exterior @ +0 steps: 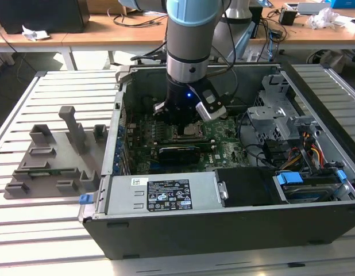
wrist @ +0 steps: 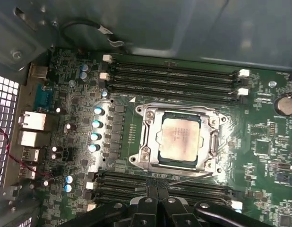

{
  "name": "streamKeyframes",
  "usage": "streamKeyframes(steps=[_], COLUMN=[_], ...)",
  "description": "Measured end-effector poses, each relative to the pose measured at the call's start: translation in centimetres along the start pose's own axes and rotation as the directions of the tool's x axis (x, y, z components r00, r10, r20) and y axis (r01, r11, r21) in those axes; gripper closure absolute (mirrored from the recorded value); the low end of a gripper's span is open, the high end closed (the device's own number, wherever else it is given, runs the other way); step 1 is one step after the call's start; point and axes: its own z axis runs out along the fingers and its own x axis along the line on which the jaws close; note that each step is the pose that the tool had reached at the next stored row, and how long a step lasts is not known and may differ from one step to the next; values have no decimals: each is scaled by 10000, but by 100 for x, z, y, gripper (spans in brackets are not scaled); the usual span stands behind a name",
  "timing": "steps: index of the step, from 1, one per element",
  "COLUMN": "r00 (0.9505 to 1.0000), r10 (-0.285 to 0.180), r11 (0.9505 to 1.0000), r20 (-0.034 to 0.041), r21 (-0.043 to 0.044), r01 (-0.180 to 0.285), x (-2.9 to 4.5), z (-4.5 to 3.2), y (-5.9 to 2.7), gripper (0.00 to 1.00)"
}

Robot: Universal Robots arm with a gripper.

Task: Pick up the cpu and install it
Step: 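Install the second cpu locking lever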

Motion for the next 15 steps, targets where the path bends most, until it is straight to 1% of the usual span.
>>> streamKeyframes(steps=[3, 8, 10, 11, 12, 13, 15], r00=[10000, 10000, 10000, 10000, 10000, 10000, 10000], r10=[0, -1, -1, -5, -11, -17, -23], r11=[10000, 10000, 10000, 9999, 9997, 9995, 9995], r20=[0, 0, 4, 11, 26, 32, 32], r21=[-1, -7, -38, -124, -256, -300, -300], r01=[0, 1, 1, 5, 12, 18, 24], x=[53, 81, 93, 106, 119, 127, 133], z=[86, 199, 224, 232, 240, 249, 273], y=[-4, -13, -17, -16, -15, -15, -17], gripper=[89, 89, 89, 89, 89, 89, 89])
